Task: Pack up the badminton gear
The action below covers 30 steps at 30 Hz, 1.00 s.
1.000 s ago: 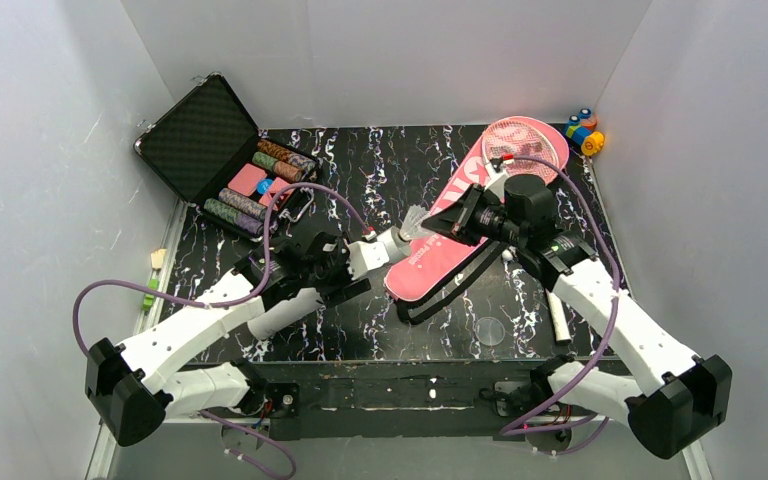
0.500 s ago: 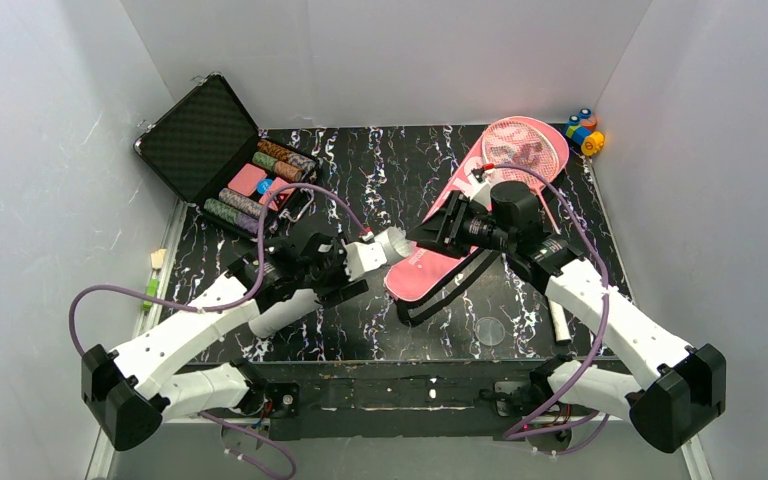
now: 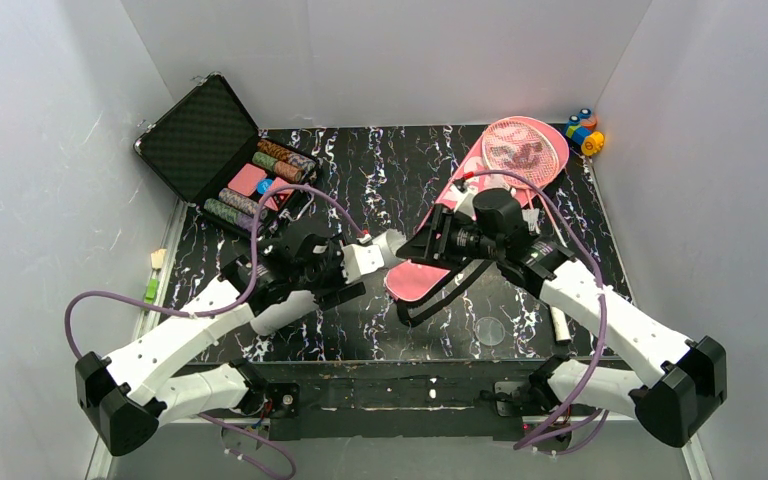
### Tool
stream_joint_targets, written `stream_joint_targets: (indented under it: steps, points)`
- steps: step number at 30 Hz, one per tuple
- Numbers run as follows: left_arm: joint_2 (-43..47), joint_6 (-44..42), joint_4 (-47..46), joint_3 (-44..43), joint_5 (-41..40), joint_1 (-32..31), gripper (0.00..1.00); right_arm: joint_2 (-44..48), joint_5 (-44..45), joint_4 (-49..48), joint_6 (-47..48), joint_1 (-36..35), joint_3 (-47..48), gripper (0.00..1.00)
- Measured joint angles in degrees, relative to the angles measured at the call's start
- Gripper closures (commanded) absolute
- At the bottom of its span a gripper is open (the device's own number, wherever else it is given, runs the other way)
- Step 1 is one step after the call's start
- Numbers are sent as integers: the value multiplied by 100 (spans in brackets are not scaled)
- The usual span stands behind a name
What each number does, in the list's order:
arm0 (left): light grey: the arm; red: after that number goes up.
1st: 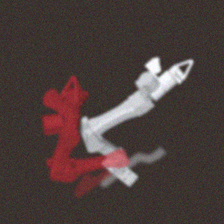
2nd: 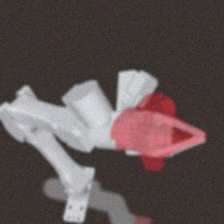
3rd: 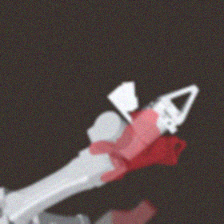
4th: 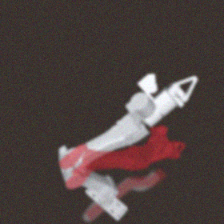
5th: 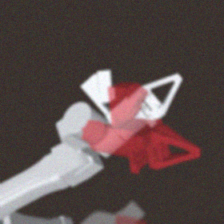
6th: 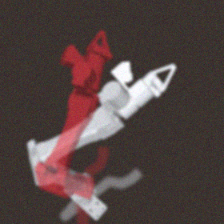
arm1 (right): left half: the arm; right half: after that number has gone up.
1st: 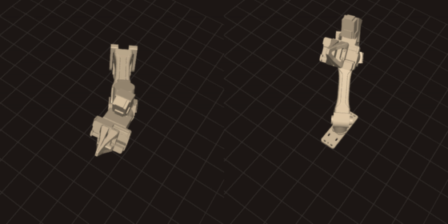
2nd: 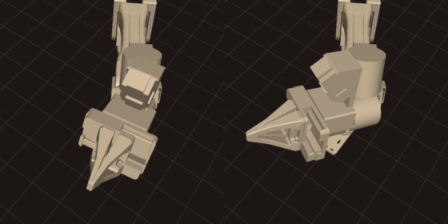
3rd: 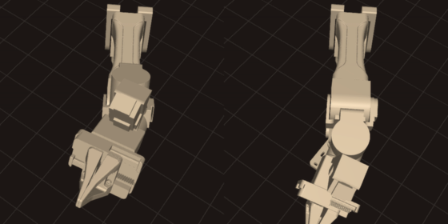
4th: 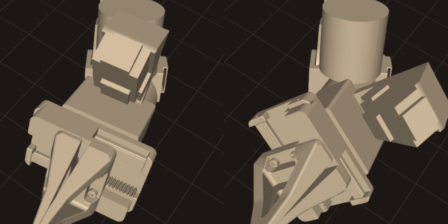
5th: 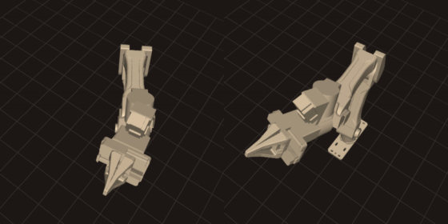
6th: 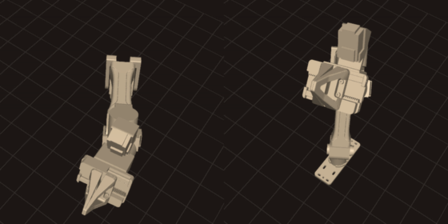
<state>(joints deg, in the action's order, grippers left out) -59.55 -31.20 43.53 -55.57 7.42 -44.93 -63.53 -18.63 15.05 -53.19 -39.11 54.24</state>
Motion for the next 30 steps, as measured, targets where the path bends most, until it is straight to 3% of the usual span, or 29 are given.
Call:
stream_joint_targets:
  steps: [8, 14, 17, 23, 30]
  points:
    - [0, -13, 105, -157, 101, -20, 53, -592, 118, 42, 164, -455, 472, 19]
    - [68, -72, 76, -101, 114, -20, 53, -640, 192, 592, 415, -297, 1003, 15]
    - [203, -142, 35, 87, 98, -20, 53, -442, 179, 813, 535, 160, 1320, 14]
    - [337, -313, 44, 387, 48, -20, 53, -92, 85, 1272, 798, 1821, 1790, 13]
    - [358, -466, 39, 531, 0, -22, 53, -1475, 708, 1703, 1241, 3357, 2511, 14]
